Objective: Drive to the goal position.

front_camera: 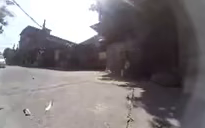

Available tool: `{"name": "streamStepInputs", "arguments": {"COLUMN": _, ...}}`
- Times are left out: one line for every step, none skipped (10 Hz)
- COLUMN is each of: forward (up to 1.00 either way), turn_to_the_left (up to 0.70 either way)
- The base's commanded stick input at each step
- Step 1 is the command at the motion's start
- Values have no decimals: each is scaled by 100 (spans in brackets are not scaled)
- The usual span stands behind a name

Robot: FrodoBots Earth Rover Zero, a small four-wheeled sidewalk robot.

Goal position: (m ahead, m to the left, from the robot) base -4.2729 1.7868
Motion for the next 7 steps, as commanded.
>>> {"name": "streamStepInputs", "arguments": {"forward": 100, "turn_to_the_left": 0}}
{"name": "streamStepInputs", "arguments": {"forward": 100, "turn_to_the_left": 40}}
{"name": "streamStepInputs", "arguments": {"forward": 100, "turn_to_the_left": 40}}
{"name": "streamStepInputs", "arguments": {"forward": 100, "turn_to_the_left": 40}}
{"name": "streamStepInputs", "arguments": {"forward": 100, "turn_to_the_left": 27}}
{"name": "streamStepInputs", "arguments": {"forward": 100, "turn_to_the_left": 0}}
{"name": "streamStepInputs", "arguments": {"forward": 100, "turn_to_the_left": 0}}
